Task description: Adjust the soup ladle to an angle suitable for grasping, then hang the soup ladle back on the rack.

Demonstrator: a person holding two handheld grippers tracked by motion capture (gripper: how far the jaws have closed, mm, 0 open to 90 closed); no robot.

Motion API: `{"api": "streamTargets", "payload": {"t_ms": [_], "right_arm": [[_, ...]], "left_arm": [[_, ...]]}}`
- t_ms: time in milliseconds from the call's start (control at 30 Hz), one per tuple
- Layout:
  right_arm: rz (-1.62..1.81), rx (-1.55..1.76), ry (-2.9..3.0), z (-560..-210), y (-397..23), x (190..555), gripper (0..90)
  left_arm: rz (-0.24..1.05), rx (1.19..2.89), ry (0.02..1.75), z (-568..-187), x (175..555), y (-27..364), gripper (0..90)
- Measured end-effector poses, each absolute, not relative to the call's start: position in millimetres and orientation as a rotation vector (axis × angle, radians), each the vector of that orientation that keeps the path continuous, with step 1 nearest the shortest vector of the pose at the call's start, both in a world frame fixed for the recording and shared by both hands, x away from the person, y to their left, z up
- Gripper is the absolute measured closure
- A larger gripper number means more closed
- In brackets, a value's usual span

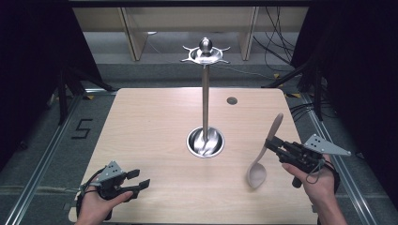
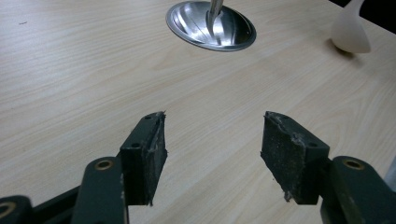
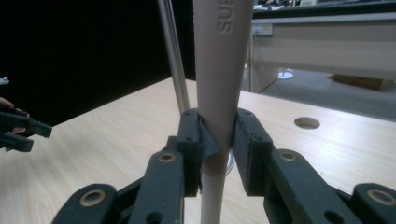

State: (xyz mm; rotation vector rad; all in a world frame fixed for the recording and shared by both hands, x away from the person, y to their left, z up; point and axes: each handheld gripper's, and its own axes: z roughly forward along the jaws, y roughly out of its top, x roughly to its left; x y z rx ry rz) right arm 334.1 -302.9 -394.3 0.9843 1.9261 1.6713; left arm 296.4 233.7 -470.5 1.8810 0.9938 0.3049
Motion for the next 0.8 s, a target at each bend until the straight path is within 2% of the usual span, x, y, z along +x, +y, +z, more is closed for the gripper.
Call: {"api": "streamTargets", "payload": {"t_ms": [400,800], "right_arm": [[1.644,0.916,1.882,-368.0,-294.8,339.7,74.2],[1.594,0.815,1.933,-365.5,-293.0,353.6,74.1]], "left_arm": [[0.319,1.88,0.985,-468.8,293.3,235.5,39.1],[0.322,1.87,0.992,-470.0,294.3,234.5,39.1]]}}
